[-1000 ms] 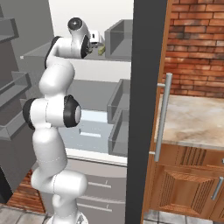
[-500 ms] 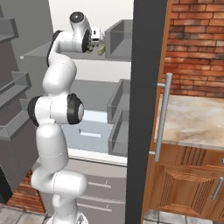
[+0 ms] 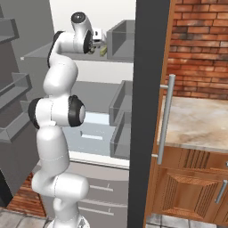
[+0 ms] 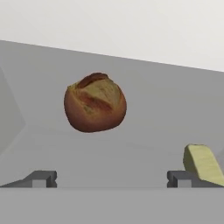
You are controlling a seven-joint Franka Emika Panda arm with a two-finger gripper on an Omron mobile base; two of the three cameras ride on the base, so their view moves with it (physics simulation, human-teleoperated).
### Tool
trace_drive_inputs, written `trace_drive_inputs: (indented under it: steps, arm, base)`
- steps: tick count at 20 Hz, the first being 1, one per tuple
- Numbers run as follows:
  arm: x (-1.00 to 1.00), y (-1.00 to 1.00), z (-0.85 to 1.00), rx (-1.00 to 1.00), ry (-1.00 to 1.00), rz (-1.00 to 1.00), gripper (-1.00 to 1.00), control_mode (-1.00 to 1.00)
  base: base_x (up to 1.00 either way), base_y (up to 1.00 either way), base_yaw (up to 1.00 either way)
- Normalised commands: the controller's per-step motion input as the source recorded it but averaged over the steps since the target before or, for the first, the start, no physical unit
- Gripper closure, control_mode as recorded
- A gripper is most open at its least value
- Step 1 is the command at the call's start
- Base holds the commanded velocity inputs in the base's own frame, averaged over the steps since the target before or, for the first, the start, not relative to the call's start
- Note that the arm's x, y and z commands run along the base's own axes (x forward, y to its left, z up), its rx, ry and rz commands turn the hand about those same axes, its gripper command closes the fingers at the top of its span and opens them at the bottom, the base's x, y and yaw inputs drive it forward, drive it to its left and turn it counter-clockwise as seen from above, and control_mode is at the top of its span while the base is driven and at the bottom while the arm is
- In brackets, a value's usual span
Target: Pick the egg and butter from the fridge and place them by the bowl for mixing.
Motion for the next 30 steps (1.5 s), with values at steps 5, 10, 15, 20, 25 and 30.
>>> trace_drive_inputs:
  steps: [5,10,15,20,25,30]
  arm:
    - [-0.06,0.0,-0.29,0.0,0.0,0.0,-1.0,-1.0]
    - [-0.01,0.0,-0.22,0.0,0.0,0.0,-1.0,-1.0]
    - [0.0,0.0,-0.33,0.0,0.0,0.0,-1.0,-1.0]
    - [0.03,0.06,-0.43,0.0,0.01,0.0,1.0,-1.0]
    - [0.0,0.0,-0.01,0.02,0.0,0.0,1.0,-1.0]
    - [0.0,0.0,0.0,0.0,-0.01,0.0,1.0,-1.0]
  base:
    - [0.0,0.0,0.0]
    - [0.0,0.0,0.0]
    - [0.0,0.0,0.0]
    - [0.0,0.0,0.0]
    - [0.0,0.0,0.0]
    - [0.0,0.0,0.0]
